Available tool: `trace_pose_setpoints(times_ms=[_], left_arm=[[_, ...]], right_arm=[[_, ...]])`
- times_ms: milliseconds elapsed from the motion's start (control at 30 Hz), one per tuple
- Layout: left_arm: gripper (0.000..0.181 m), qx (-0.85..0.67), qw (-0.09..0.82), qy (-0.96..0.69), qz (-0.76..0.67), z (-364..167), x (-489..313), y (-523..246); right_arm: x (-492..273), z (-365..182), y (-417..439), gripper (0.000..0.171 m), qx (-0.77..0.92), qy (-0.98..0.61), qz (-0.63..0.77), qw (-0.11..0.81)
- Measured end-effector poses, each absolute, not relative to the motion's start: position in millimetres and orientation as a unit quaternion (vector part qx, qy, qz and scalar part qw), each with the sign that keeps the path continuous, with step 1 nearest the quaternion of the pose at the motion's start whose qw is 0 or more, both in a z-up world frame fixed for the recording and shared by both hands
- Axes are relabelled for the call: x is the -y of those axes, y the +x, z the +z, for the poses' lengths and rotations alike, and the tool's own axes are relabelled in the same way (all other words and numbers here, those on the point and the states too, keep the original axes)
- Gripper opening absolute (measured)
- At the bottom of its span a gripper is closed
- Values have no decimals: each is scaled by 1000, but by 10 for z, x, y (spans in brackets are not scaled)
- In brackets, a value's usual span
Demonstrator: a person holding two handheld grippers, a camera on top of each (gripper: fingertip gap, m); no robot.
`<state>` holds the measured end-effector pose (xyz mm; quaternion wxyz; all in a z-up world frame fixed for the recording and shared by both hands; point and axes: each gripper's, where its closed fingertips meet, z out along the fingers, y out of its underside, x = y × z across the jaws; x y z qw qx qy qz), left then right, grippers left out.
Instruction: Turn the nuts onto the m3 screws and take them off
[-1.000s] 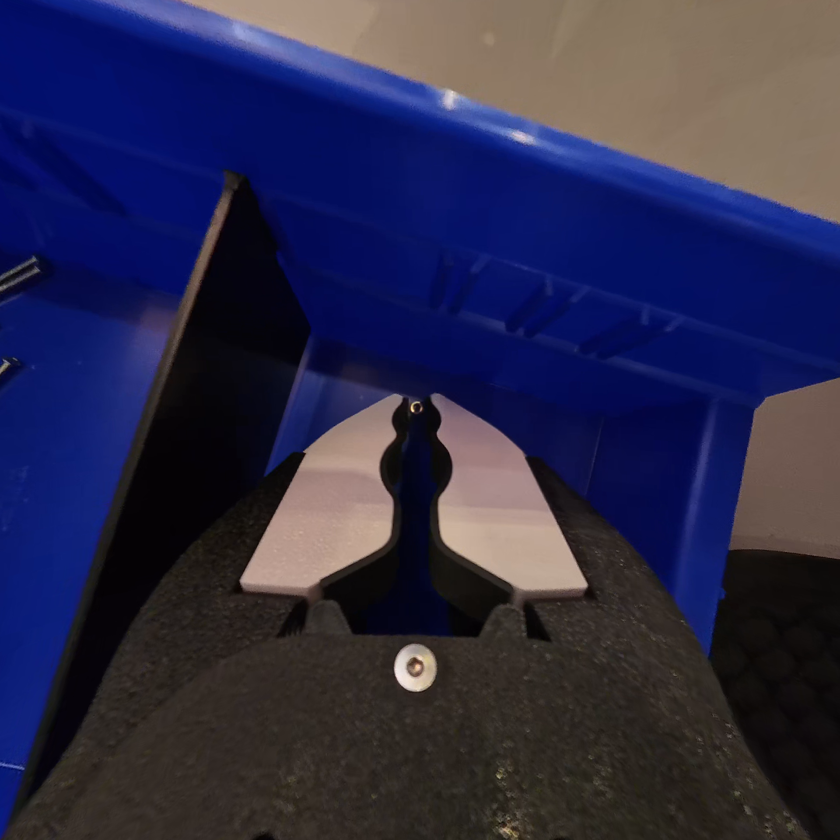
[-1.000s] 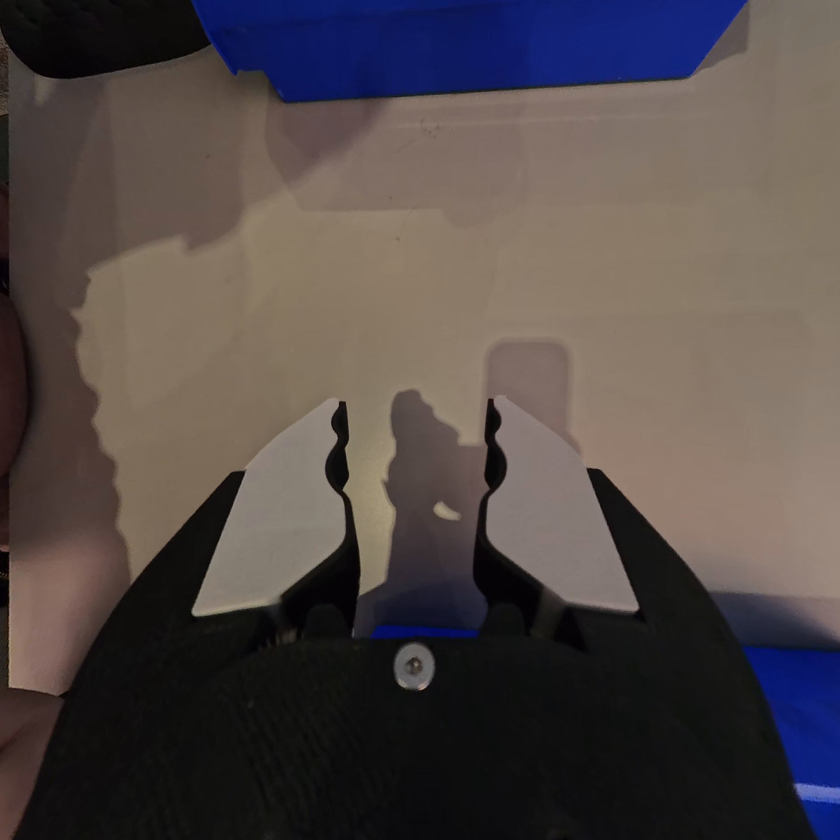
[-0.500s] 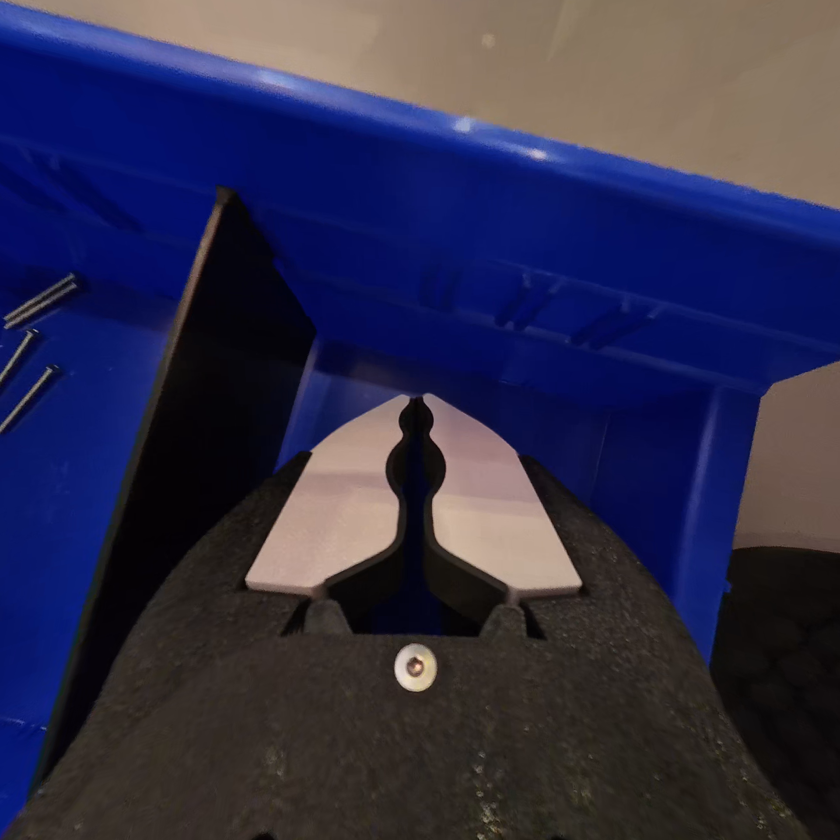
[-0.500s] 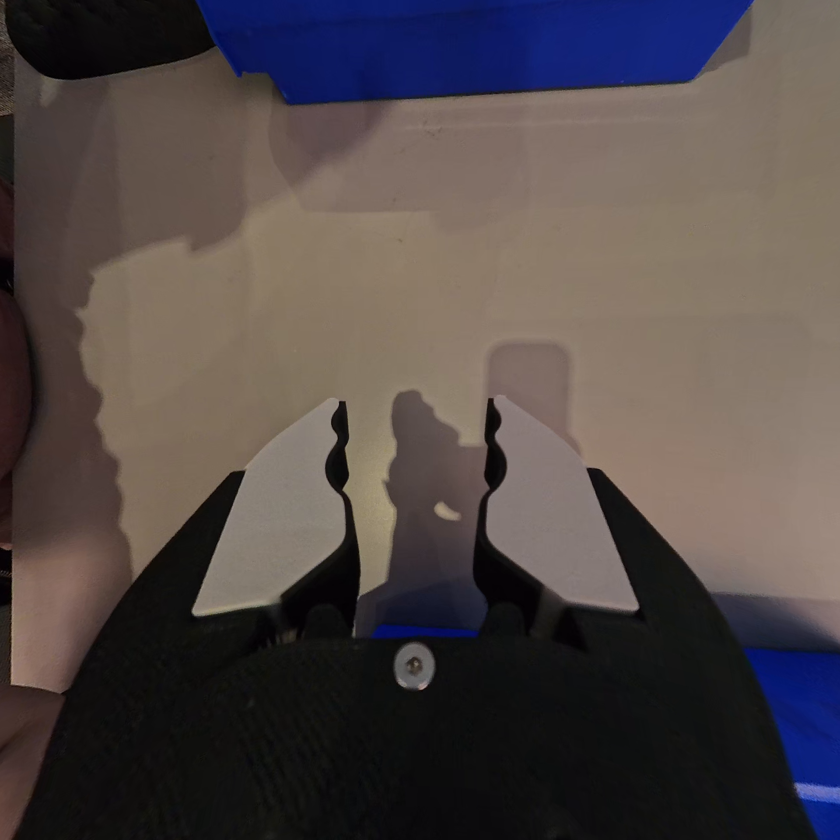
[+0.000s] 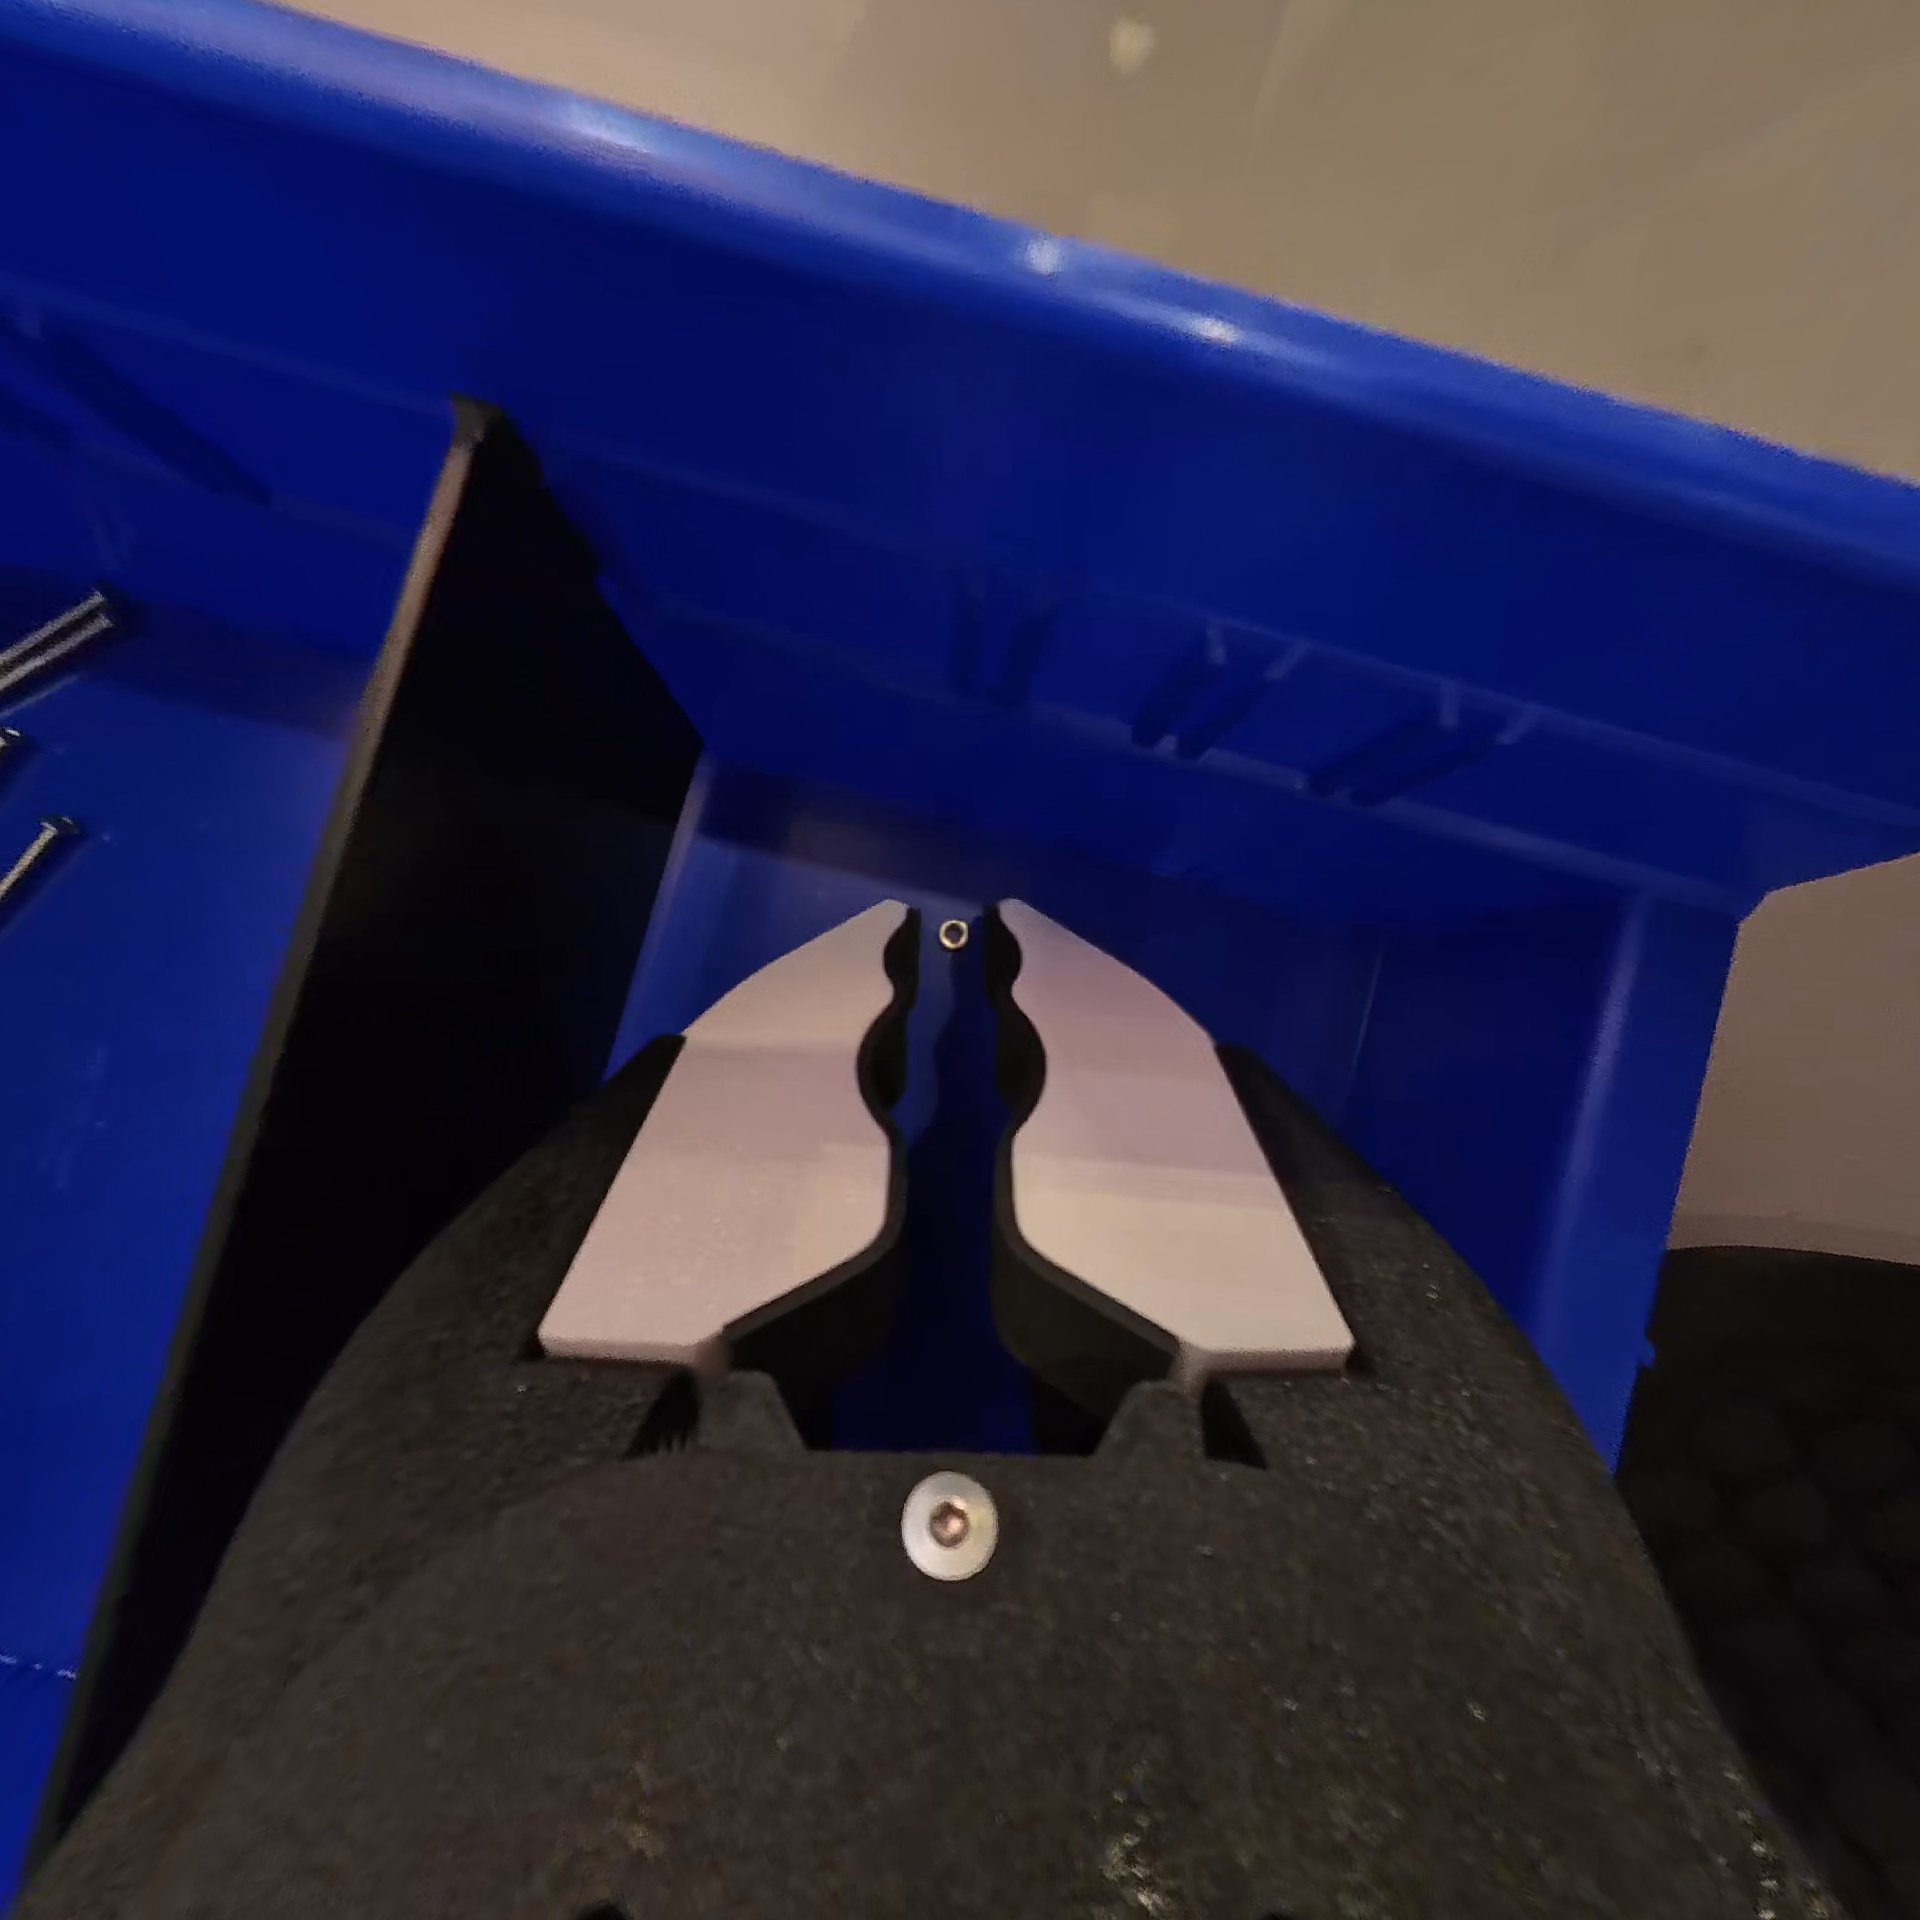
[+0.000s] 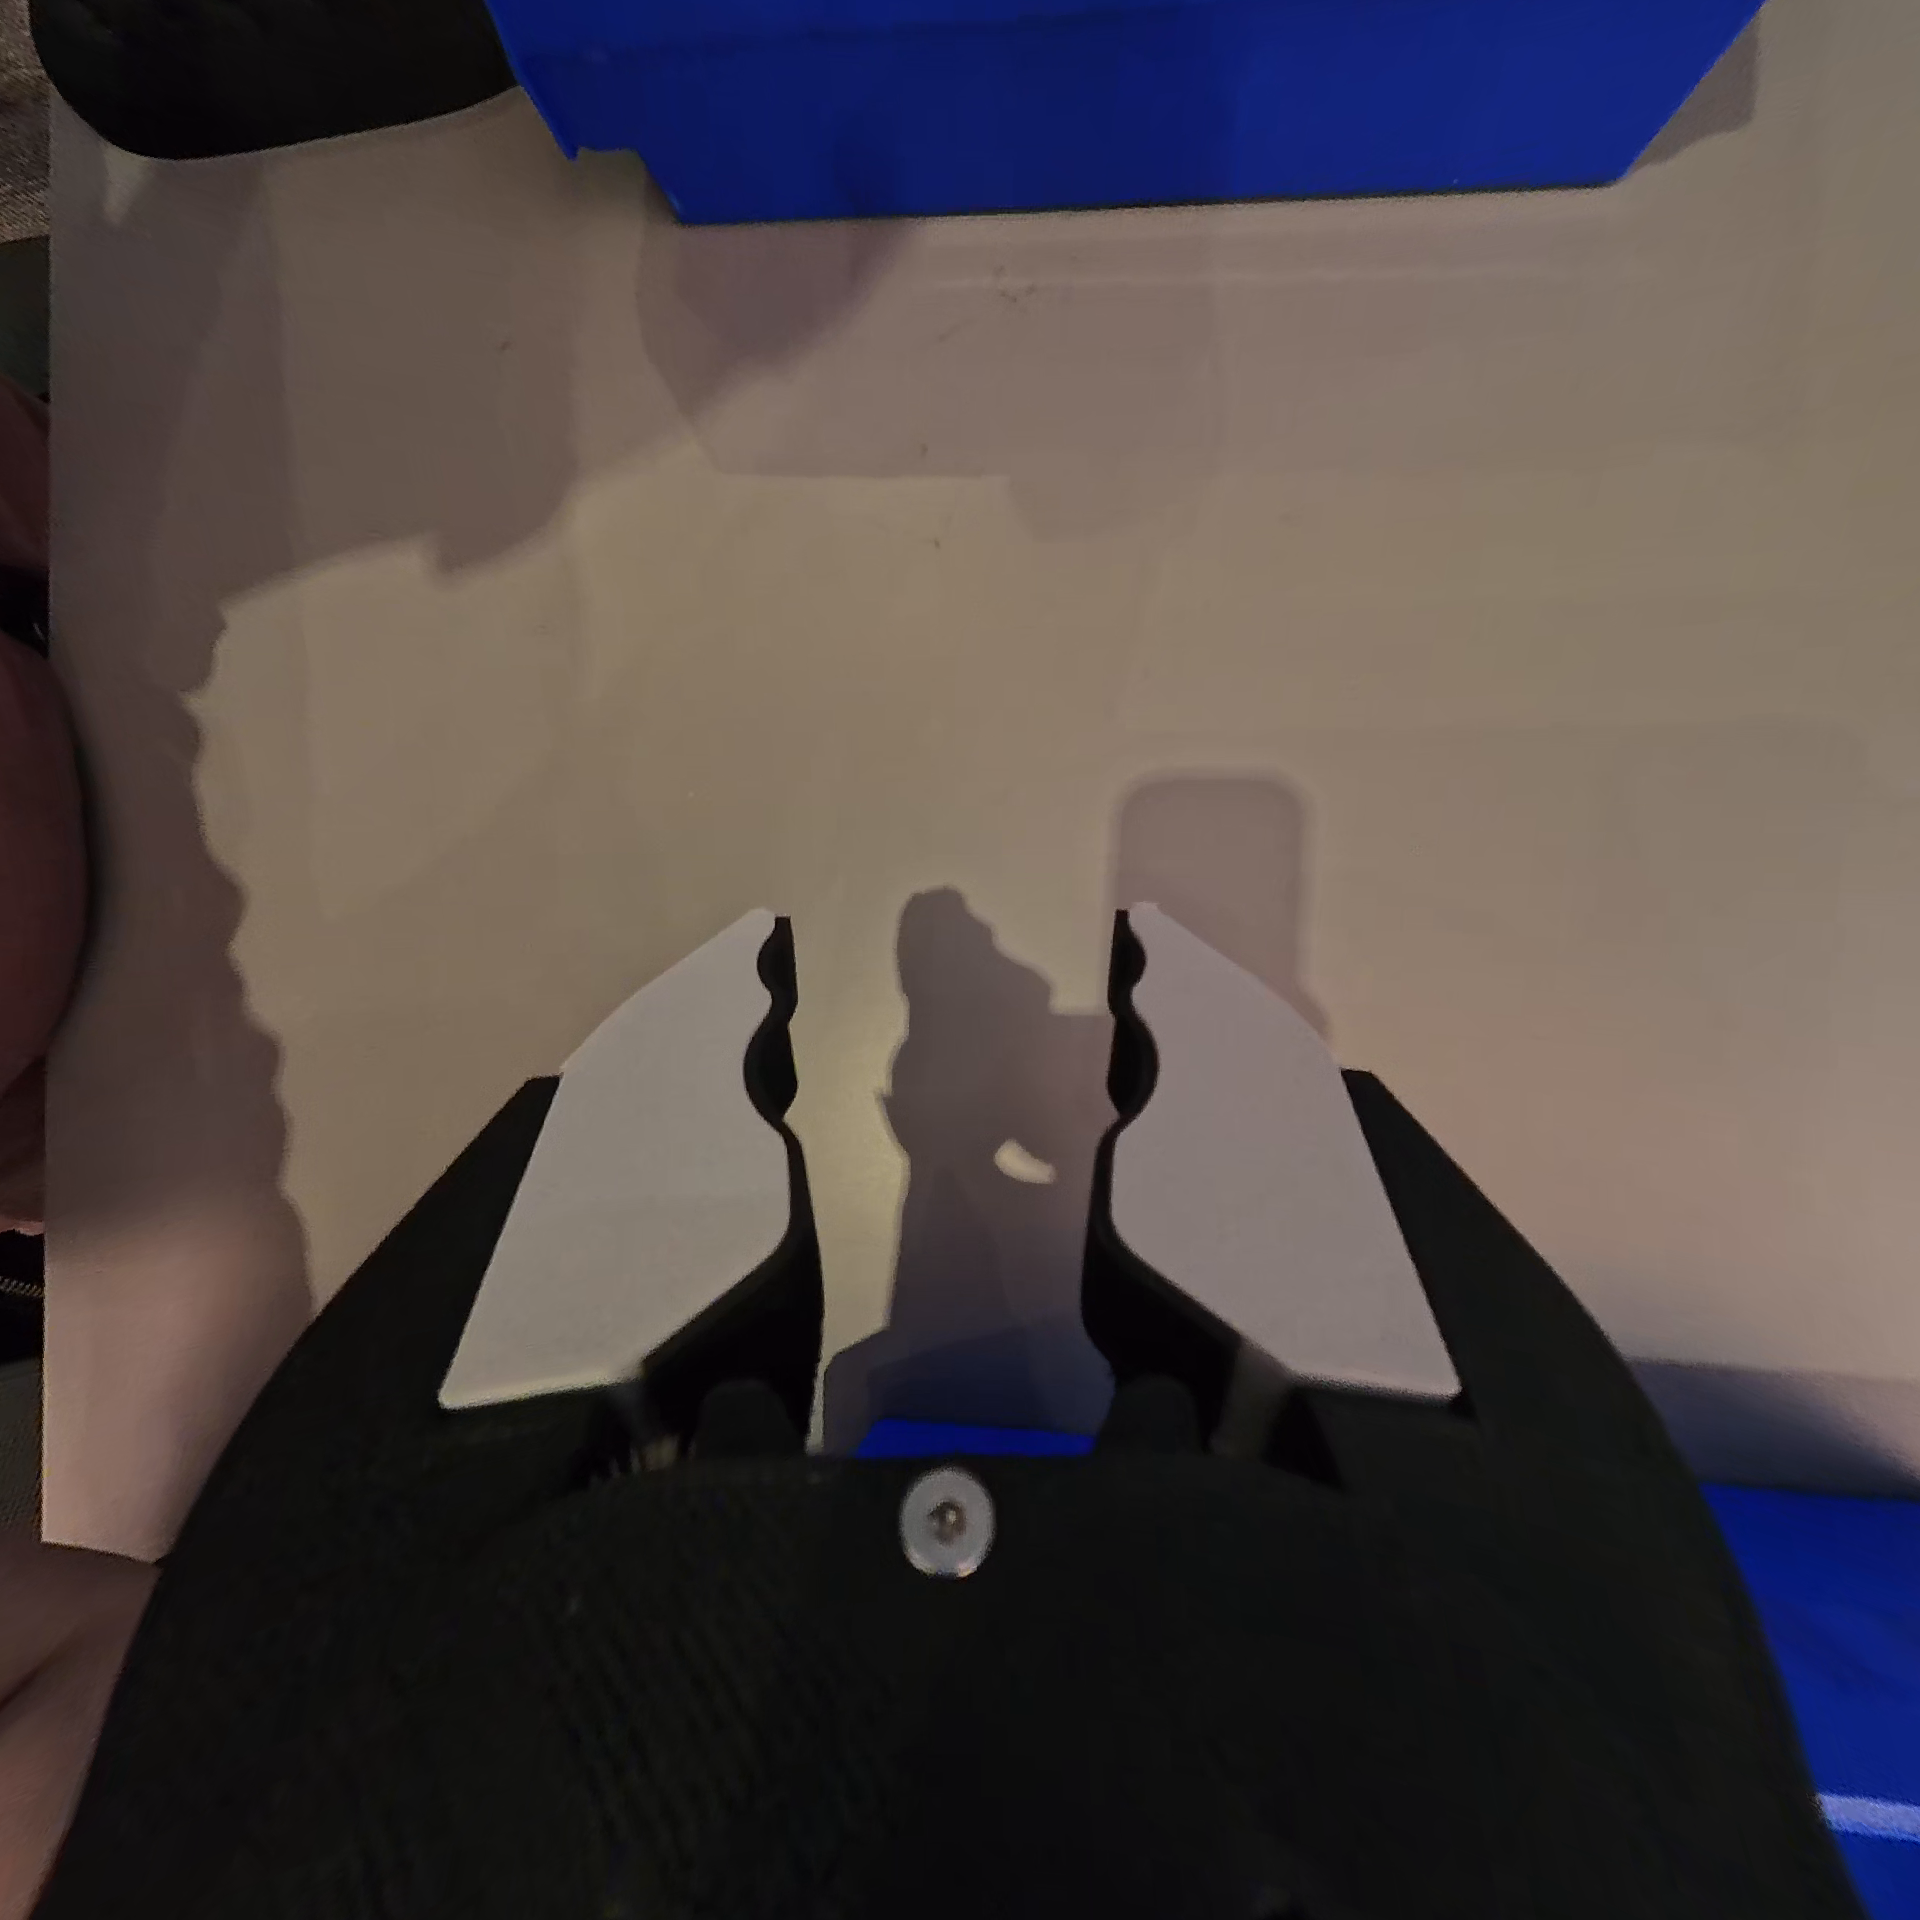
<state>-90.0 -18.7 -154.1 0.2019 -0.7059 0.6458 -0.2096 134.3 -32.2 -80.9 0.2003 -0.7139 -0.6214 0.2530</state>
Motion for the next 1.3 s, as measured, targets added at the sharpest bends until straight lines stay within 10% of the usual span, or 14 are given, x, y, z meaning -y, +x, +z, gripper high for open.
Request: trace_pose_setpoints(times_ms=[1300], left_arm=[[4, -656, 234, -693, -186, -1382, 213, -1027]], right_arm=[[360, -863, 1351, 59, 627, -713, 253, 183]])
